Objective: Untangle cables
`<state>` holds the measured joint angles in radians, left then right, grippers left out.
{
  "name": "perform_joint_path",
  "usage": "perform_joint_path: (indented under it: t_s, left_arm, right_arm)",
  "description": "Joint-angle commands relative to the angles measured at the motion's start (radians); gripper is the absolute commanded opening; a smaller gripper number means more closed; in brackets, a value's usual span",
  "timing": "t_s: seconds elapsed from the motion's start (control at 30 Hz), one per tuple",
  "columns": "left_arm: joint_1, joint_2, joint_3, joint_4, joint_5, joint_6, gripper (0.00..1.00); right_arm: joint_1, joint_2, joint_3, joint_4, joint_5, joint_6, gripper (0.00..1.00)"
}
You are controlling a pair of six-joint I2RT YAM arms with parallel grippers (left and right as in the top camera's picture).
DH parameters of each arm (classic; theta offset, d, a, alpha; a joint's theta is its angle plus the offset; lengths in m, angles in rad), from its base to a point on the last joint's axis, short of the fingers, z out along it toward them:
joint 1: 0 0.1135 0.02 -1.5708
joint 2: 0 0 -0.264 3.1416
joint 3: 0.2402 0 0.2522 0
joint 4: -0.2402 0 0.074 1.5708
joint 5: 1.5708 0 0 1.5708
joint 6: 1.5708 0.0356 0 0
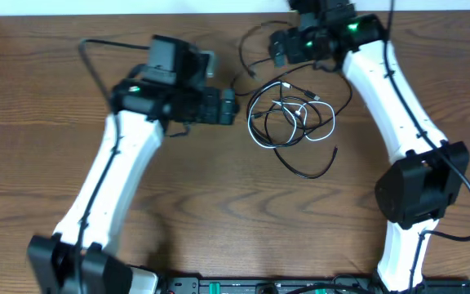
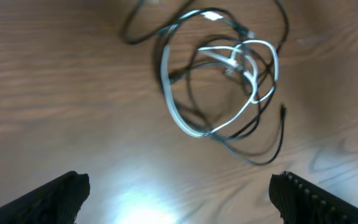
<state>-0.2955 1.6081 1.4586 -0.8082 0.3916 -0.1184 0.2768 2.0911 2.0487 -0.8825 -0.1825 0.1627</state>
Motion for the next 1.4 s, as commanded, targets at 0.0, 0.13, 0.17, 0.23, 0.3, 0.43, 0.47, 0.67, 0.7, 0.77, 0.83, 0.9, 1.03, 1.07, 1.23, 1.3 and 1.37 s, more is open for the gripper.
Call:
perform_joint_path:
  t_s: [0.0,0.13,0.17,0.23,0.3,0.43,0.47,0.67,0.7,0.77,0.83,0.9,1.03,1.07,1.23,1.3,1.37]
  left_arm:
    - [-0.056,0.079,0.018,0.055,0.016,-0.089,0.99]
    - [-0.116,0.180,0.018,0.196,0.016,-0.157,0.99]
    - [-0.129,0.203,0.018,0.237,0.016,-0.169,0.99]
    - [-0.153,0.253,0.018,0.333,0.007,-0.196,0.98]
    - [-0.167,0.284,0.018,0.384,-0.034,-0.229,0.97]
    - [-0.197,0.352,0.018,0.449,-0.165,-0.287,0.91]
    - [-0.204,0.368,0.018,0.467,-0.180,-0.294,0.88]
    - [-0.223,0.417,0.018,0.589,-0.184,-0.295,0.62]
    - [-0.223,0.417,0.018,0.605,-0.184,-0.295,0.60]
    - [-0.222,0.417,0.018,0.639,-0.188,-0.295,0.53]
    - [-0.222,0.418,0.018,0.660,-0.215,-0.295,0.51]
    - [-0.226,0.418,0.018,0.664,-0.246,-0.295,0.50]
    - [-0.233,0.436,0.018,0.682,-0.266,-0.295,0.51]
    - [-0.233,0.444,0.018,0.690,-0.266,-0.295,0.51]
    - [-0.236,0.472,0.018,0.729,-0.266,-0.307,0.33]
    - [-0.236,0.472,0.018,0.732,-0.266,-0.306,0.13]
    - [-0.236,0.469,0.018,0.735,-0.266,-0.306,0.07]
  right_arm:
    - [-0.080,-0.045,0.013,-0.025,0.019,0.109,0.99]
    - [-0.132,-0.045,0.013,-0.081,0.019,0.109,0.99]
    - [-0.140,-0.045,0.013,-0.095,0.019,0.101,0.99]
    - [-0.148,-0.044,0.013,-0.124,0.019,0.067,0.99]
    - [-0.148,-0.044,0.012,-0.142,0.020,0.056,0.99]
    - [-0.146,-0.043,0.010,-0.159,0.021,0.044,0.99]
    - [-0.145,-0.043,0.009,-0.160,0.023,0.041,0.99]
    - [-0.144,-0.043,-0.012,-0.161,0.023,0.041,0.98]
    - [-0.143,-0.043,-0.021,-0.158,0.023,0.041,0.98]
    - [-0.138,-0.043,-0.040,-0.153,0.023,0.035,0.98]
    - [-0.131,-0.043,-0.058,-0.153,0.023,0.013,0.98]
    - [-0.127,-0.043,-0.076,-0.153,0.023,-0.002,0.98]
    - [-0.127,-0.043,-0.105,-0.145,0.023,-0.004,0.98]
    - [-0.127,-0.043,-0.109,-0.142,0.023,-0.004,0.98]
    - [-0.127,-0.043,-0.115,-0.134,0.023,-0.003,0.97]
    - [-0.127,-0.043,-0.115,-0.132,0.023,-0.003,0.97]
    - [-0.127,-0.043,-0.115,-0.132,0.023,-0.003,0.97]
